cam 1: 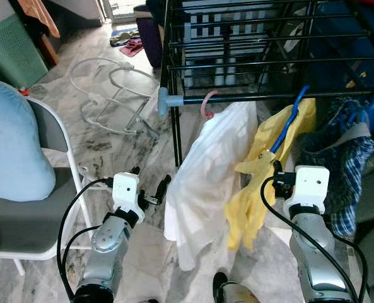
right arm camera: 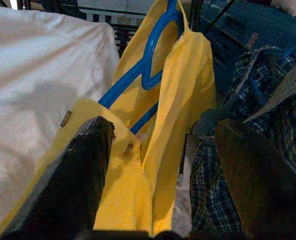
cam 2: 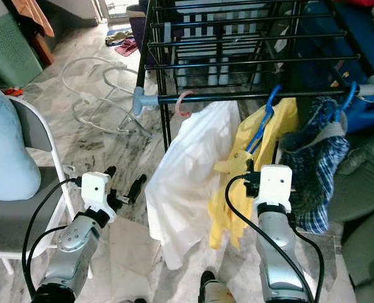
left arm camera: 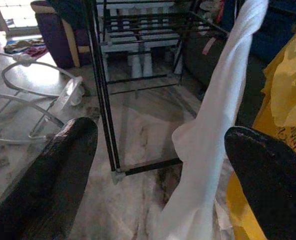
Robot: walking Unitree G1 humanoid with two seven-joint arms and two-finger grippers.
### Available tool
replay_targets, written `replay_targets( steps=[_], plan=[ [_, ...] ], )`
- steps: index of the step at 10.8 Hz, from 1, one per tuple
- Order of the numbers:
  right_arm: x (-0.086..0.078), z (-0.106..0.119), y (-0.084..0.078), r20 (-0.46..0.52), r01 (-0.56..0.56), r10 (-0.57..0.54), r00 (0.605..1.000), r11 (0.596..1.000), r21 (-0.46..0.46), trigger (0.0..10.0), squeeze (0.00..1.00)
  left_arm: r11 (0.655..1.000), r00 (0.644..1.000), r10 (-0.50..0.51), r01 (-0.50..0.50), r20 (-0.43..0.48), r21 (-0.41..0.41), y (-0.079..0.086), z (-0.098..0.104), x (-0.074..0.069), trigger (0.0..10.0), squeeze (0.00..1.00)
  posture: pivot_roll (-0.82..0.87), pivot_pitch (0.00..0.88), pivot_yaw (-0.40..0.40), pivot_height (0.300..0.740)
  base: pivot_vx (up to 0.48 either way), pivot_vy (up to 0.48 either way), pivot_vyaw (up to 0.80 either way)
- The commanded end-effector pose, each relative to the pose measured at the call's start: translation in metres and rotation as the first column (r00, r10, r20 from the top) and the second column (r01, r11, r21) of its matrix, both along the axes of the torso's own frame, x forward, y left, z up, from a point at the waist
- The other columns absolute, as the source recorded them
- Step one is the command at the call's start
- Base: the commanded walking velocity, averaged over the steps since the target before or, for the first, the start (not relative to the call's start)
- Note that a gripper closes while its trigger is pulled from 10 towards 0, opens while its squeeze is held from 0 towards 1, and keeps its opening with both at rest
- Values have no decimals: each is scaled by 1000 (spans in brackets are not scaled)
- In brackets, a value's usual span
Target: Hang hanger
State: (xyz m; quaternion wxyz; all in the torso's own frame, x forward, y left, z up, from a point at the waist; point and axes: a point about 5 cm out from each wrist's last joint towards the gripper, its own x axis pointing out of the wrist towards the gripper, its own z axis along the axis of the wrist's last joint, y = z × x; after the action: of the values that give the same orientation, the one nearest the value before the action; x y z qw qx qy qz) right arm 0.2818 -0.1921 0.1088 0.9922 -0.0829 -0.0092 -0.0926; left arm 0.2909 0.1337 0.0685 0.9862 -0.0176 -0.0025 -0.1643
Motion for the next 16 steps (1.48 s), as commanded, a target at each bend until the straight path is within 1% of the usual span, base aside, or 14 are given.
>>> replay_targets(
  steps=[1,2,3,4,8,10,11,13,14,15,16],
  plan=[
    [2,1,4,2,-26,26,1000,1000,4,10000,1000,1000,1000,18,-17,-9,20,6,-1,0,10000,0,-134,165,85,740,0,0,0],
    [4,3,8,6,-69,69,998,997,-45,10000,1000,999,999,33,-33,-5,27,8,0,0,10000,0,-134,167,87,740,0,0,0],
    [4,3,14,3,-91,91,996,994,-56,10000,1000,999,999,40,-40,-2,33,10,0,0,10000,0,-133,169,90,740,0,0,0],
    [3,1,15,-2,-97,97,995,994,-51,10000,1000,999,999,38,-38,-5,35,10,0,0,10000,0,-131,169,88,740,0,0,0],
    [5,0,15,-12,-103,102,995,993,-61,10000,1000,998,999,41,-41,-10,39,10,-1,-2,10000,0,-129,170,90,740,0,0,0],
    [11,1,12,-21,-75,73,997,995,-71,10000,1000,999,999,38,-38,-15,38,9,-2,-3,10000,0,-133,175,91,740,0,0,0],
    [20,1,11,-46,-58,54,997,996,-72,10000,1000,999,999,31,-31,-19,37,8,-2,-3,10000,0,-138,179,94,740,0,0,0],
    [37,3,12,-79,-53,51,996,998,-30,10000,1000,999,1000,13,-12,-25,38,5,-3,-4,10000,0,-138,181,98,740,0,0,0],
    [50,6,13,-90,-49,48,995,999,-2,10000,1000,999,1000,4,-2,-26,39,4,-3,-4,10000,0,-133,182,101,740,0,0,0],
    [58,11,10,-94,-27,29,995,999,23,10000,961,999,1000,-2,3,-28,41,3,-4,-4,10000,0,-130,181,99,740,0,0,0],
    [65,15,6,-99,6,0,995,998,63,10000,890,999,1000,-5,6,-29,42,4,-4,-4,10000,0,-121,181,99,740,0,0,0]
  ],
)
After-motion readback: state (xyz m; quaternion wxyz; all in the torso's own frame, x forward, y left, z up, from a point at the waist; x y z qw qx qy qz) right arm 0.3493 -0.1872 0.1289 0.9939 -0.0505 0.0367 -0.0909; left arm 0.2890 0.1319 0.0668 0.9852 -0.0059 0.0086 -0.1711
